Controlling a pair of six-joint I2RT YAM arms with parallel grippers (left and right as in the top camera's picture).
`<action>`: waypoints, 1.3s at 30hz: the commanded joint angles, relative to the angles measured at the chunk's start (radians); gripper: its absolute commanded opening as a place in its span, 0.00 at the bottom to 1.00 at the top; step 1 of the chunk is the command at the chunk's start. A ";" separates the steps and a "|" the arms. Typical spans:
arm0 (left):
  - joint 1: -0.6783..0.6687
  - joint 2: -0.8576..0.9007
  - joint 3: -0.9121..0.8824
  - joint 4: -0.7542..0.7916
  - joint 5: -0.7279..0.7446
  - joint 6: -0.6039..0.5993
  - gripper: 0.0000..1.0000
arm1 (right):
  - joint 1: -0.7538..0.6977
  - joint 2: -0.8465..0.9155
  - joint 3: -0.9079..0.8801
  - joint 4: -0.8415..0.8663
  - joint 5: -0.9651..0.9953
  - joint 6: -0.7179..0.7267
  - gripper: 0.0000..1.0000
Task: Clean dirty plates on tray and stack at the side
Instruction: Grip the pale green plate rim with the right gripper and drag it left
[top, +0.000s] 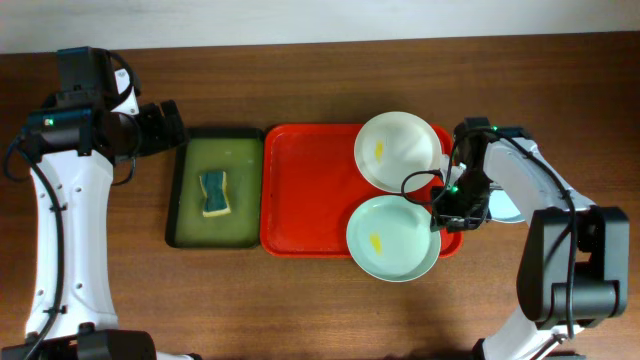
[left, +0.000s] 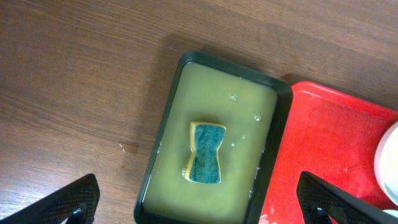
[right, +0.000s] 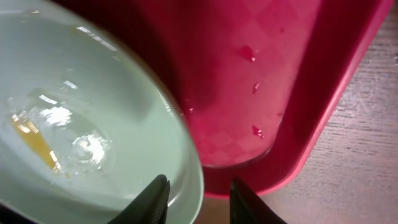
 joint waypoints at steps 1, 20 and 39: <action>-0.003 0.001 0.002 0.001 0.001 0.002 0.99 | 0.007 -0.007 -0.050 0.039 0.031 0.019 0.30; -0.003 0.001 0.002 0.001 0.001 0.002 0.99 | 0.376 -0.007 -0.059 0.446 -0.072 0.681 0.04; -0.003 0.001 0.002 0.001 0.001 0.002 0.99 | 0.430 -0.079 0.048 0.352 0.071 0.385 0.59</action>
